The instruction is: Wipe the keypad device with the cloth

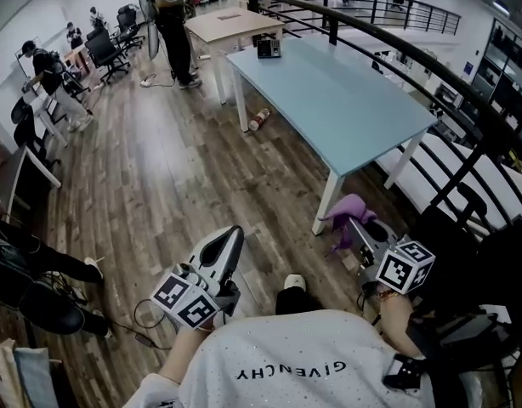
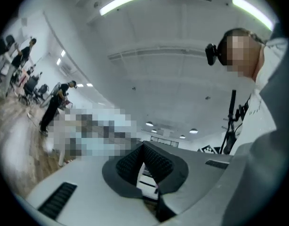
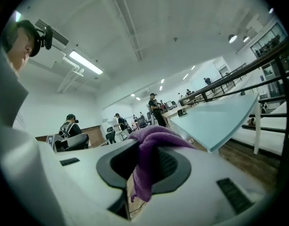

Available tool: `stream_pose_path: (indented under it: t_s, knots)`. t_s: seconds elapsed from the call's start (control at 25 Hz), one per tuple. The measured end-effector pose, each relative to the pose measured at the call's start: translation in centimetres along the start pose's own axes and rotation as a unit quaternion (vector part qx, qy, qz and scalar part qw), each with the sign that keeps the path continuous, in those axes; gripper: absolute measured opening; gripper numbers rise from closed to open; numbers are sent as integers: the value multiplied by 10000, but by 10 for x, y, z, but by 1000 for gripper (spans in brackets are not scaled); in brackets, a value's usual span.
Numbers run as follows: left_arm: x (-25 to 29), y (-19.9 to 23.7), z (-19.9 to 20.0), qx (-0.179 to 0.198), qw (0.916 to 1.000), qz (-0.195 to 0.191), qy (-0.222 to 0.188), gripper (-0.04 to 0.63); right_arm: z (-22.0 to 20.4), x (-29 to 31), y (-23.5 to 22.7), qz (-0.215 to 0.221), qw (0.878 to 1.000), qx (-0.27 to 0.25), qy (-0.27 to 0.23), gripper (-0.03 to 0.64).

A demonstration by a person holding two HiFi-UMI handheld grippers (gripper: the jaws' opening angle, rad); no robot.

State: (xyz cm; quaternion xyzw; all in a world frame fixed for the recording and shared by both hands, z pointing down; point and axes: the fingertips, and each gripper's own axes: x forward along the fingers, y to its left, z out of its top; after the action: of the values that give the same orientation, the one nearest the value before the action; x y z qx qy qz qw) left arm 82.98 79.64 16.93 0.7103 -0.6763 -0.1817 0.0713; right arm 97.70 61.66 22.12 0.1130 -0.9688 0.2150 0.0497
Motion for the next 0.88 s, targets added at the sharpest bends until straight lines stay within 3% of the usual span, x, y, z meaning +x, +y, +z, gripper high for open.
stream_pose_path:
  t_s: [0.08, 0.32, 0.4, 0.52, 0.88]
  knots:
    - [23, 25, 1, 487, 9986, 170, 102, 0, 3, 35, -24, -43, 9999, -4, 126, 69]
    - [120, 76, 9, 975, 9944, -102, 391, 0, 83, 141, -69, 375, 9991, -169, -111, 70]
    - [148, 100, 17, 831, 9959, -34, 344, 1, 109, 169, -82, 535, 9980, -300, -165, 70]
    - [177, 135, 27, 298, 9994, 74, 131, 2, 129, 202, -110, 562, 9978, -291, -186, 71]
    - [219, 218, 8, -143, 9980, 514, 333, 0, 103, 286, -154, 594, 9972, 50, 458, 71]
